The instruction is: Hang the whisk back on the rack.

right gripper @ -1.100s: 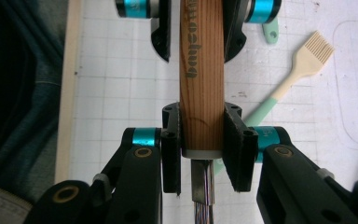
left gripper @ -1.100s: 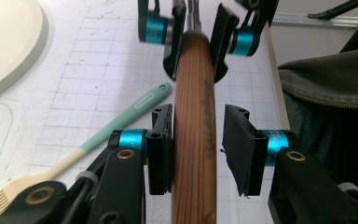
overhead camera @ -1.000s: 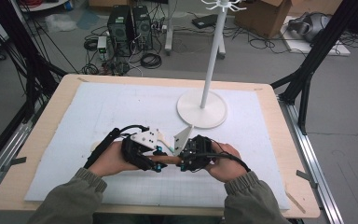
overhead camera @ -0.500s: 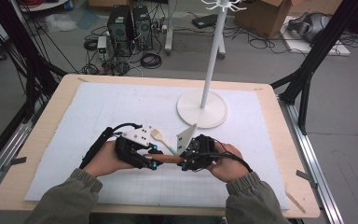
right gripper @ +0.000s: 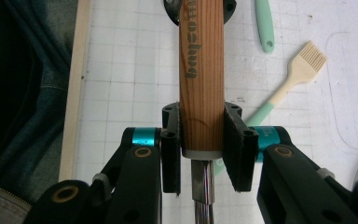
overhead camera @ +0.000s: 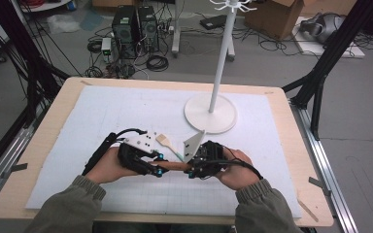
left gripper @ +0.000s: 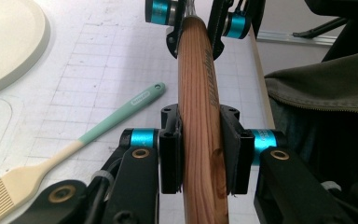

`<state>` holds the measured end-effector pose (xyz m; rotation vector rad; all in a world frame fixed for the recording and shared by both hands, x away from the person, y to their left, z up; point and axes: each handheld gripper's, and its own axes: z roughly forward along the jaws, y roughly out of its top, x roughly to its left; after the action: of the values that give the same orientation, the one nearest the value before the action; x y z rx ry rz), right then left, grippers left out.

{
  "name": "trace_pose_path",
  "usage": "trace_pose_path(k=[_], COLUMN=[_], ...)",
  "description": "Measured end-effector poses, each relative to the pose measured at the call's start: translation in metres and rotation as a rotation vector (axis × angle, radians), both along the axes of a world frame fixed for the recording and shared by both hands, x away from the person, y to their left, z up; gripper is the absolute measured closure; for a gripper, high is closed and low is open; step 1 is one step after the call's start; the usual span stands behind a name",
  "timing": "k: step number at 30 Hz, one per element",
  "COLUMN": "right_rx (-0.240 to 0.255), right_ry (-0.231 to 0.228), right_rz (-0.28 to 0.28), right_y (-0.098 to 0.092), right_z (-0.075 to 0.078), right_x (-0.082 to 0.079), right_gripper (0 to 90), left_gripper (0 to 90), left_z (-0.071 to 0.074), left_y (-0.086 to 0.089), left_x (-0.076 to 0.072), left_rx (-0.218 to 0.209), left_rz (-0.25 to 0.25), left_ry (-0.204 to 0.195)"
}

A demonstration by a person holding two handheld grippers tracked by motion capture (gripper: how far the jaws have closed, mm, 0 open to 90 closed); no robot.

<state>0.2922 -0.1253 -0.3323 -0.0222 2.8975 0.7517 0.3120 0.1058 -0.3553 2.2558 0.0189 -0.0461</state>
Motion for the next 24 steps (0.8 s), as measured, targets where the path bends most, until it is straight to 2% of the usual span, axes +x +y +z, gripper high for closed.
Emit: trace_pose_path(k=[8,13,22,24], right_rx=[0.012,0.025,0.015,0.030], right_ry=[0.015,0.064,0.156,0.172], right_rz=[0.009,0.006,0.024,0.031], right_y=[0.001,0.003,0.014,0.018], right_z=[0.001,0.000,-0.004,-0.005], right_x=[0.001,0.006,0.019,0.020], right_gripper=[70.6,70.0,69.1,68.7], left_gripper=[71.9,72.0,72.1,72.2], left_z=[0.001,0.000,-0.002,-0.002], left_y=[0.004,0.007,0.014,0.013], left_x=[-0.001,-0.002,-0.001,-0.002], left_rx=[-0.011,-0.018,-0.027,-0.031], left_rz=[-0.011,-0.010,-0.005,-0.011], left_ry=[-0.003,-0.020,-0.019,-0.025])
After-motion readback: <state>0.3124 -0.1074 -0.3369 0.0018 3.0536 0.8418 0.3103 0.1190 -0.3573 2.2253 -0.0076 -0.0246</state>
